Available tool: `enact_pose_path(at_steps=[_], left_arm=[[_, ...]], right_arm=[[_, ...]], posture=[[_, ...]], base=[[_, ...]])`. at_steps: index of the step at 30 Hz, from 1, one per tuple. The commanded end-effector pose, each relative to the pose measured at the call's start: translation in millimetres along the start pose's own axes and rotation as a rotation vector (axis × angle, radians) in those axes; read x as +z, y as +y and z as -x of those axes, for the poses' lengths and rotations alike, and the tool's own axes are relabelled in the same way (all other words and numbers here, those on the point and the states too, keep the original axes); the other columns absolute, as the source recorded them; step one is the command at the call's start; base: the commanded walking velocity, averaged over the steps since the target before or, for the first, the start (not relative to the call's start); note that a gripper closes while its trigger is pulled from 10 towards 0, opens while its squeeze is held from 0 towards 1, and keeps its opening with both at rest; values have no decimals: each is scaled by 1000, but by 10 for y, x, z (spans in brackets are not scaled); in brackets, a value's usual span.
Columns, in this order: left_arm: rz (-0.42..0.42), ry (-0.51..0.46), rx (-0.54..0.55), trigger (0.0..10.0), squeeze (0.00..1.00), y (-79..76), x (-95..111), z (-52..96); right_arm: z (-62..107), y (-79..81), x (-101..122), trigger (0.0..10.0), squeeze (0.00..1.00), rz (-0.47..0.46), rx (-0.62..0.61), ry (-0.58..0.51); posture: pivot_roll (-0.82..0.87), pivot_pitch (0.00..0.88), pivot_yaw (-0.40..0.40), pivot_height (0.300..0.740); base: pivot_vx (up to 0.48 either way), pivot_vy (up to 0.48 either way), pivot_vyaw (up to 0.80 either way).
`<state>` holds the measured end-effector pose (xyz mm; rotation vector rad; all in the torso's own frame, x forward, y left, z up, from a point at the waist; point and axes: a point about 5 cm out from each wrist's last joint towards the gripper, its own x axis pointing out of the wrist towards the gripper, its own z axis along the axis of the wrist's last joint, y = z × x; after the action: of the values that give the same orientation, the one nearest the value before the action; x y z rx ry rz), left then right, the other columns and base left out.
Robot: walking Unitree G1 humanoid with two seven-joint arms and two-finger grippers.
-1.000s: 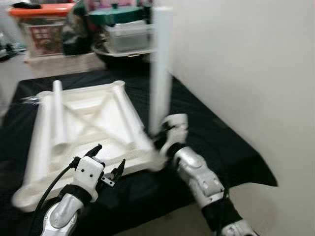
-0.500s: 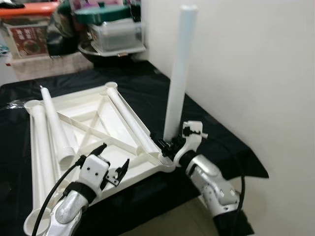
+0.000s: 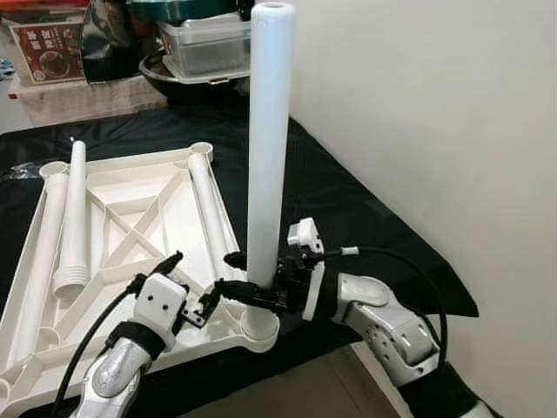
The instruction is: Building children table
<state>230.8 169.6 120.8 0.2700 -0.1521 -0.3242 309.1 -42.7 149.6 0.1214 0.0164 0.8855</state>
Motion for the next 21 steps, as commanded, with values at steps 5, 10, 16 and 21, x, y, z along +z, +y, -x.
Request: enact_pose_path(at_steps=[5, 10, 16, 21], left_arm=[[0, 0, -16, 10000, 0, -36, 4, -36], [-1, -4, -29, 10000, 0, -42, 6, -60], [-2, -5, -27, 10000, 0, -30, 3, -57], [-1, -5, -25, 10000, 0, -31, -2, -39]], right_arm=[[452, -654, -576, 706, 0, -254, -824, 201], [291, -346, -464, 10000, 0, -246, -542, 148], [155, 20, -123, 10000, 1000, -244, -70, -24], [256, 319, 52, 10000, 0, -148, 390, 13]], posture=[[72, 0, -29, 740], [66, 0, -23, 740], [68, 0, -26, 740], [76, 0, -34, 740]], base=[[0, 0, 0], [0, 0, 0], [0, 0, 0], [0, 0, 0]])
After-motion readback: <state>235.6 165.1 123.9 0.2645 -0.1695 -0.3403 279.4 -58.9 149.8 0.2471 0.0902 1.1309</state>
